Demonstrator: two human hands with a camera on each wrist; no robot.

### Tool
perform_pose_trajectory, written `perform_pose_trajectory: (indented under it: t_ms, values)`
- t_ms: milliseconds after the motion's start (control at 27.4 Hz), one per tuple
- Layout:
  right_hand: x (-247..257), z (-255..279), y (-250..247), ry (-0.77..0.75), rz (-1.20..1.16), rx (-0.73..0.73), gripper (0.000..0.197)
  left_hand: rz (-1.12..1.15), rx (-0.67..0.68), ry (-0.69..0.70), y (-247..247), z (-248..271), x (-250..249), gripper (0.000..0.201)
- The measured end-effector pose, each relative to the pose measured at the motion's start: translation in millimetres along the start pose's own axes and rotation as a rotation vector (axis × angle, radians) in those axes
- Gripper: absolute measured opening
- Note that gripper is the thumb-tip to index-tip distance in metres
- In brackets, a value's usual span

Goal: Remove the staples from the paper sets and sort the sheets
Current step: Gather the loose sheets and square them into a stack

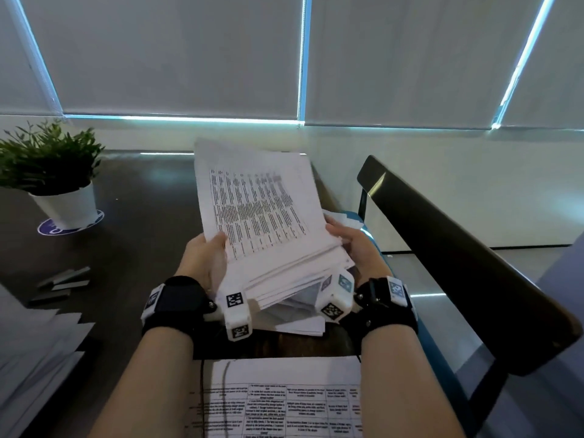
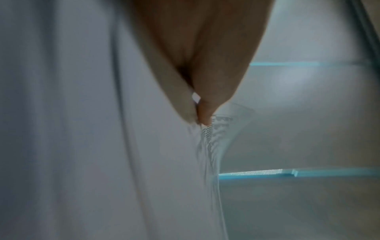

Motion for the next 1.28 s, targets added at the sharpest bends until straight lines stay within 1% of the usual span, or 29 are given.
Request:
perform_pose_trajectory:
  t_ms: [37, 73, 110, 146, 219, 256, 292, 329, 366, 402, 439, 475, 512, 548, 621, 658, 731, 804, 914, 1024, 1097, 1206, 1280]
  values:
    - [-5, -5, -7, 0.041, -0.003, -0.078, 0.032, -0.110, -0.041, -0.023, -1, -2, 5, 0.050]
    - [-11, -9, -14, 0.088, 0.051, -0.154, 0.034, -0.226, -0.024, -0.059, 0, -3, 9, 0.069]
    - [-16, -13, -19, 0.128, 0.136, -0.222, 0.035, -0.275, 0.014, -0.090, 3, -3, 12, 0.080]
    - [-22, -17, -21, 0.149, 0.197, -0.250, 0.034, -0.267, 0.024, -0.131, 8, -1, 14, 0.080]
    - [-31, -25, -14, 0.163, 0.267, -0.255, 0.033, -0.173, 0.054, -0.166, 17, -5, 20, 0.070]
    - [-35, -22, -5, 0.166, 0.258, -0.237, 0.032, -0.105, 0.087, -0.165, 22, -4, 17, 0.067]
    - [-38, -22, 3, 0.174, 0.222, -0.198, 0.028, -0.038, 0.144, -0.188, 28, -2, 17, 0.067]
    - [-39, -21, 8, 0.181, 0.232, -0.180, 0.023, 0.003, 0.167, -0.215, 30, -3, 19, 0.067]
    - [-36, -21, 10, 0.174, 0.279, -0.167, 0.019, -0.015, 0.134, -0.232, 27, -6, 23, 0.065]
    - [-29, -22, 3, 0.134, 0.389, -0.198, 0.016, -0.101, 0.085, -0.206, 20, -6, 23, 0.052]
    - [-19, -27, -11, 0.072, 0.521, -0.255, 0.015, -0.262, 0.001, -0.155, 10, -8, 21, 0.032]
    - [-9, -28, -22, 0.023, 0.652, -0.321, 0.016, -0.424, -0.094, -0.098, 1, -8, 16, 0.021]
    - [-4, -29, -34, 0.012, 0.753, -0.365, 0.017, -0.505, -0.163, -0.045, -5, -9, 13, 0.026]
    - [-5, -30, -39, 0.045, 0.811, -0.355, 0.018, -0.523, -0.196, -0.014, -9, -7, 10, 0.032]
    - [-11, -31, -37, 0.124, 0.842, -0.286, 0.018, -0.502, -0.187, -0.012, -10, -8, 11, 0.041]
    - [-10, -27, -32, 0.138, 0.842, -0.282, 0.020, -0.474, -0.168, -0.012, -8, -10, 14, 0.042]
    - [-8, -16, -28, 0.199, 0.844, -0.303, 0.026, -0.424, -0.151, 0.018, -7, -16, 19, 0.038]
    - [-5, -9, -32, 0.256, 0.824, -0.331, 0.022, -0.421, -0.198, 0.013, -11, -20, 23, 0.030]
    - [1, 0, -31, 0.274, 0.818, -0.360, 0.019, -0.450, -0.284, 0.011, -15, -17, 21, 0.013]
    - [2, 5, -28, 0.320, 0.730, -0.327, 0.011, -0.486, -0.339, 0.015, -17, -14, 17, 0.016]
    - [2, 5, -24, 0.323, 0.721, -0.290, 0.009, -0.527, -0.327, -0.011, -20, -17, 19, 0.018]
    - [3, 0, -19, 0.232, 0.688, -0.261, 0.018, -0.516, -0.317, -0.047, -23, -23, 20, 0.034]
    - [-2, -1, -16, 0.251, 0.634, -0.201, 0.016, -0.497, -0.285, -0.058, -26, -27, 23, 0.036]
Point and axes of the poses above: each hand's wrist, its own z-axis away from the middle knuckle, its own y-axis out of the palm, x = y × z, the point moved 6 cm from there along -z, towards the middle knuckle, and after that the axes turned 11 degrees about -z, right-handed, at the moved point
